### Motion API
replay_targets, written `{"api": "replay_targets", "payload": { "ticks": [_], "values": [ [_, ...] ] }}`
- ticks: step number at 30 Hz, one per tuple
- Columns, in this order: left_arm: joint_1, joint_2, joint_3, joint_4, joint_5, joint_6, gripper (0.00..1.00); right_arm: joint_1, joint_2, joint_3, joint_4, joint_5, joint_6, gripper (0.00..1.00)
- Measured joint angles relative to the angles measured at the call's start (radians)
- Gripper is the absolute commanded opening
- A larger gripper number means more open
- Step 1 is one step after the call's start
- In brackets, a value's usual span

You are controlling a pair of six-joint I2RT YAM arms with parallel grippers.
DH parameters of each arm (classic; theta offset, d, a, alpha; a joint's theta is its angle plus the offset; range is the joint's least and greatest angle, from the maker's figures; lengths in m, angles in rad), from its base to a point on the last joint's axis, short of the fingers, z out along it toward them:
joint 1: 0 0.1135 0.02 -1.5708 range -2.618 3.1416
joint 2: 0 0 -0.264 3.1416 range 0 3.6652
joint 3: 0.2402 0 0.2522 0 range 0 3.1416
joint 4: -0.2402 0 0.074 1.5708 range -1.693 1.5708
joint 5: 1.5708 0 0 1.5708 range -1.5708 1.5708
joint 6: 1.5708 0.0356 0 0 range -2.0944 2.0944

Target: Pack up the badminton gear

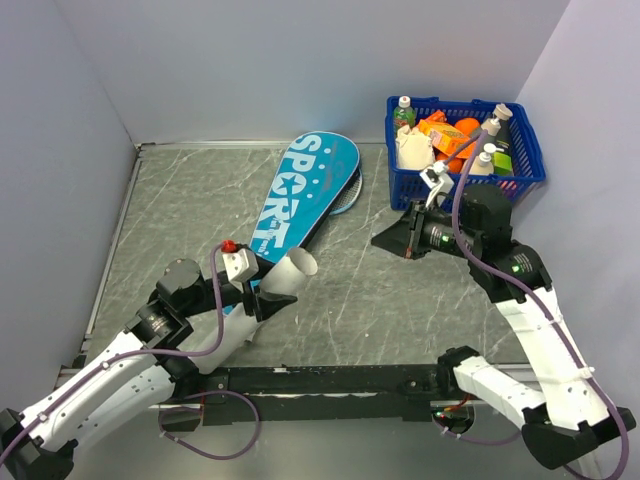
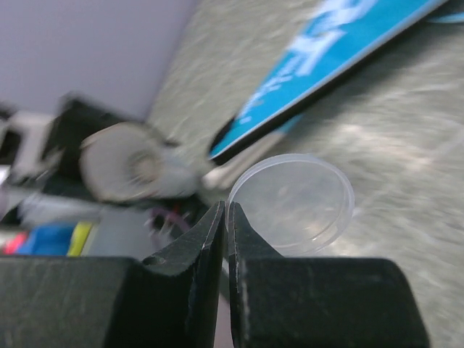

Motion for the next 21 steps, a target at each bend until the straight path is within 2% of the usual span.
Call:
{"api": "replay_targets", "payload": {
  "ticks": [10,21],
  "values": [
    [-0.01,0.0,0.0,0.002,0.109,-0.002,0.01,0.183,0.077,0.084,0.011,-0.231,0.003,0.13],
    [-0.023,0.0,0.0,0.004,0.226,-0.002,0.01,0.307,0.179,0.136,0.058,-0.306,0.001,0.13]
  ]
}}
